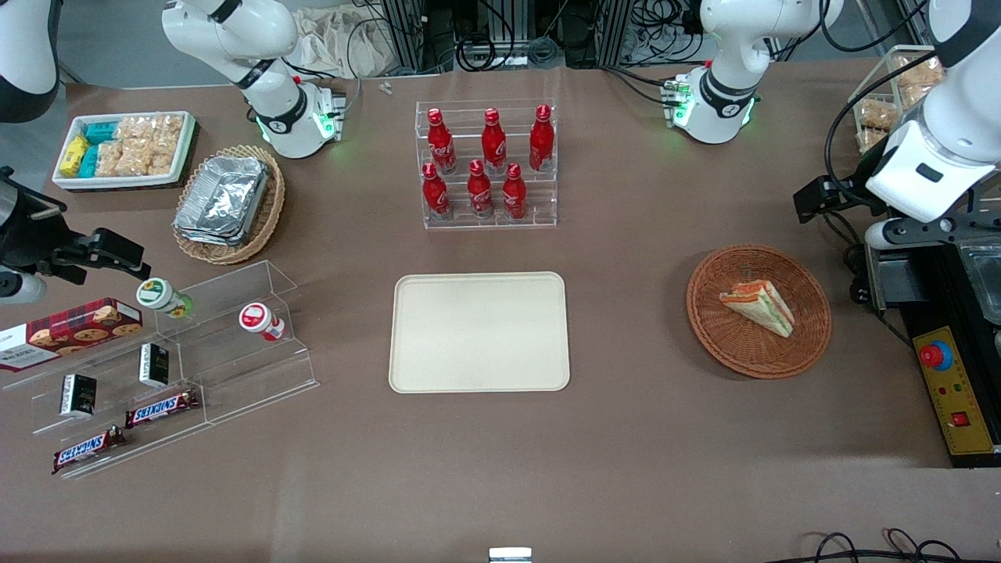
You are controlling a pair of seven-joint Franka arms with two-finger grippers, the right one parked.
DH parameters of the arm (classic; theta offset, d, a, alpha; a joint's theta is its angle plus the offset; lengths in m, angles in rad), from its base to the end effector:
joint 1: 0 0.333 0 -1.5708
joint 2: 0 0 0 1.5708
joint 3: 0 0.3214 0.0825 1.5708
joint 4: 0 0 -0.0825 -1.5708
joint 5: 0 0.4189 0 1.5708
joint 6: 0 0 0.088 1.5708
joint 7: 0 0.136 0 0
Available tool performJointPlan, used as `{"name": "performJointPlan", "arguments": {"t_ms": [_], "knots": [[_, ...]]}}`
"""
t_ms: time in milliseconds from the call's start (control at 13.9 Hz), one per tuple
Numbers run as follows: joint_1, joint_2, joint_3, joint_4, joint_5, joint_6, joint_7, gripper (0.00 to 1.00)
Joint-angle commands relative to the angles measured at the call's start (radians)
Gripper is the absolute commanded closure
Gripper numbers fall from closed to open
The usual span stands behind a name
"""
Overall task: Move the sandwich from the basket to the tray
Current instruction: 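Move the left gripper down over the sandwich in the wicker basket, then close the left gripper on the wrapped sandwich and lift it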
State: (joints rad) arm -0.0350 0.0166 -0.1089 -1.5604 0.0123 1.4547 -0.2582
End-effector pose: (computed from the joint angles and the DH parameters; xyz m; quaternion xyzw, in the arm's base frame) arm 0.5723 -0.0806 0.5872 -0.9965 -0.0573 0.0588 0.0173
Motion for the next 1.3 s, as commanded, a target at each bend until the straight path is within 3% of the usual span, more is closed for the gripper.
{"name": "performJointPlan", "arguments": {"t_ms": [0,216,505,722,1227], "knots": [[0.012,0.022,0.040,-0.036,0.005,0.016,-0.093,0.00],[0.014,0.037,0.141,-0.148,-0.040,0.125,-0.204,0.00],[0.012,0.086,0.143,-0.366,-0.054,0.392,-0.505,0.00],[0.003,0.222,0.140,-0.377,-0.055,0.513,-0.679,0.00],[0.003,0.328,0.138,-0.487,-0.054,0.673,-0.691,0.00]]}}
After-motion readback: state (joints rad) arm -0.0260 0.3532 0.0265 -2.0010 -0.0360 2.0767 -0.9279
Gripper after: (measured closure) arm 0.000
